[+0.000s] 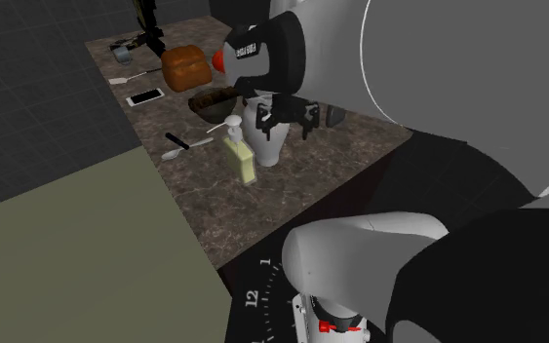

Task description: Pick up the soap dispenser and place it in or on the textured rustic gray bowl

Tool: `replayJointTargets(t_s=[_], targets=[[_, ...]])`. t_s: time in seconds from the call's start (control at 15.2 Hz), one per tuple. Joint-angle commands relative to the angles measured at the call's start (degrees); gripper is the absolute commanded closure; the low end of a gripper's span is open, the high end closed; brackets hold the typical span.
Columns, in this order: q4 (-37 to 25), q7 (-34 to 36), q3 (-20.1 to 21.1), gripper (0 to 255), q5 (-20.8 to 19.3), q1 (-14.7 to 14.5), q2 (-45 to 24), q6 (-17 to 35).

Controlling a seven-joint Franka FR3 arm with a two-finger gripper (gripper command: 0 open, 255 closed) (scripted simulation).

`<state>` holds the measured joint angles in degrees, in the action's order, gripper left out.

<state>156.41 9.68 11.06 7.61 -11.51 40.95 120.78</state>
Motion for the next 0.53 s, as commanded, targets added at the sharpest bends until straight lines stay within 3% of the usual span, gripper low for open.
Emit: replayJointTargets(t_s=[0.0, 0.46], targets=[[0.79, 0.8, 1.62, 0, 1.79, -1.59, -2.73, 4.75], [1.11, 3.51, 7.5, 0, 6.73, -6.51, -13.52, 20.06]])
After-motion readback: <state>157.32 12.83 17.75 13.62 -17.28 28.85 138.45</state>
